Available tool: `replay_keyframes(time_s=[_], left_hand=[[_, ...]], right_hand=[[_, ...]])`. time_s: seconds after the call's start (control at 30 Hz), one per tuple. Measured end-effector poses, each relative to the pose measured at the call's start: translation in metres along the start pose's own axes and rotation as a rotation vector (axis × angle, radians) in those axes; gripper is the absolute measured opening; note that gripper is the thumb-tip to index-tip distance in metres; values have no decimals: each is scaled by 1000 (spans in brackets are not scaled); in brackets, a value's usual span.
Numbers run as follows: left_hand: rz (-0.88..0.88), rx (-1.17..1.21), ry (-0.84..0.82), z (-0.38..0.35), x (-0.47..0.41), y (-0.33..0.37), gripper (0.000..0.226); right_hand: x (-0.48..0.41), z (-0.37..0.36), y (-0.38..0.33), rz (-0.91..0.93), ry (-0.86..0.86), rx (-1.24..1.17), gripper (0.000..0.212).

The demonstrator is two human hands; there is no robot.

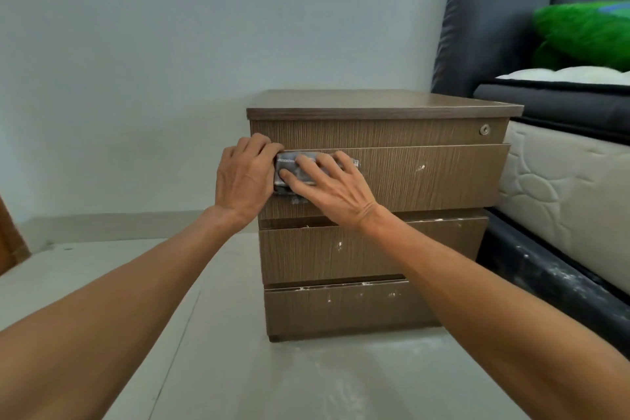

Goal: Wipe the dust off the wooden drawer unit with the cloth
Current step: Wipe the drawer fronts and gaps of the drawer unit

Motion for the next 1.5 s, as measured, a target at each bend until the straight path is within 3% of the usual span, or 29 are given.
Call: replay_keyframes(time_s=[0.3, 0.53, 0.63, 0.73, 1.13, 1.23, 1.33, 1.5], left_hand=[[-53, 12, -28, -31, -21, 54, 23], [-34, 15, 7, -35, -26, 54, 16], [-29, 8, 25, -36, -26, 56, 14], [-17, 3, 39, -37, -25, 56, 14], [81, 37, -5, -23, -10, 47, 22], [331, 84, 32, -12, 13, 13, 29], [621, 269, 78, -10, 40, -20, 34], [679, 467, 52, -15, 46, -34, 54]], right_hand=[[65, -6, 63, -169, 10, 55, 73], [136, -19, 129, -449, -36, 60, 65], [162, -20, 153, -638, -44, 11, 59], [186, -24, 172, -842, -81, -8, 68], [294, -7, 191, -2011, -211, -319, 58], [285, 5, 194, -1949, -50, -299, 45], [260, 1, 189, -1856, 38, -383, 46], [230, -4, 163, -1785, 10, -434, 45]])
Point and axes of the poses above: each hand's wrist, its own x-axis away from the middle knuckle, its own z-axis out of the back of the hand, y = z × x, the point moved 8 cm from there along -x, towards the middle knuckle, and after that the axes turned 5 degrees about x, right-handed, at the moved point
